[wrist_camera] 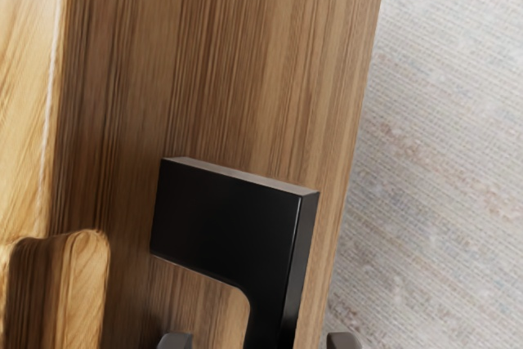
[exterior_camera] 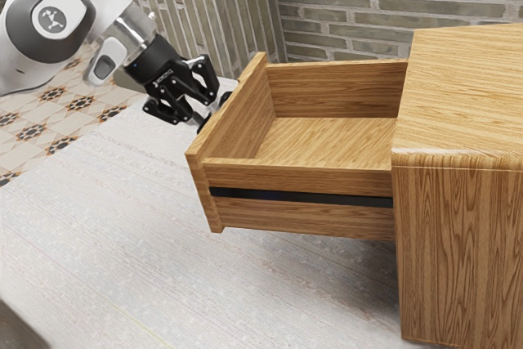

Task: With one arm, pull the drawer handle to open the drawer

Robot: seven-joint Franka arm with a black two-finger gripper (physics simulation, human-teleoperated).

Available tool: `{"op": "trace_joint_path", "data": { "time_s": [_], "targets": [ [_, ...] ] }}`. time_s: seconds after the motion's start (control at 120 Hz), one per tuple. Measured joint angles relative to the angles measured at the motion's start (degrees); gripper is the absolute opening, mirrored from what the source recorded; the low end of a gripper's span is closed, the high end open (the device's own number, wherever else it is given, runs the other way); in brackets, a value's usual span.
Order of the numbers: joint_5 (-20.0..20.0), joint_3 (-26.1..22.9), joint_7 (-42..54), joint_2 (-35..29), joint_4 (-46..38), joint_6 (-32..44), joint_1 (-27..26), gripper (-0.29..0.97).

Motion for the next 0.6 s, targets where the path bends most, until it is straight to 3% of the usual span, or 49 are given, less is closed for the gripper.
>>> {"op": "trace_joint_path", "data": {
  "time_s": [0.108,0.375,0.425,0.483,0.542,0.567,0.6],
  "targets": [
    [0.0,-4.5,-0.1,0.0,0.1,-0.5,4.4,0.18],
    [0.4,-6.8,-0.3,-0.1,1.5,-1.7,6.9,0.19],
    [2.3,-11.2,-0.8,-0.4,5.5,-3.6,10.4,0.19],
    [8.4,-16.4,-4.4,-3.4,14.1,-9.9,12.6,0.20],
    [13.3,-18.6,-12.1,-5.4,19.9,-19.1,10.0,0.30],
    [14.8,-14.5,-16.2,-5.4,22.0,-22.5,2.8,0.35],
    [16.3,-4.8,-21.2,-5.4,24.1,-26.4,-9.7,0.40]
  ]
}}
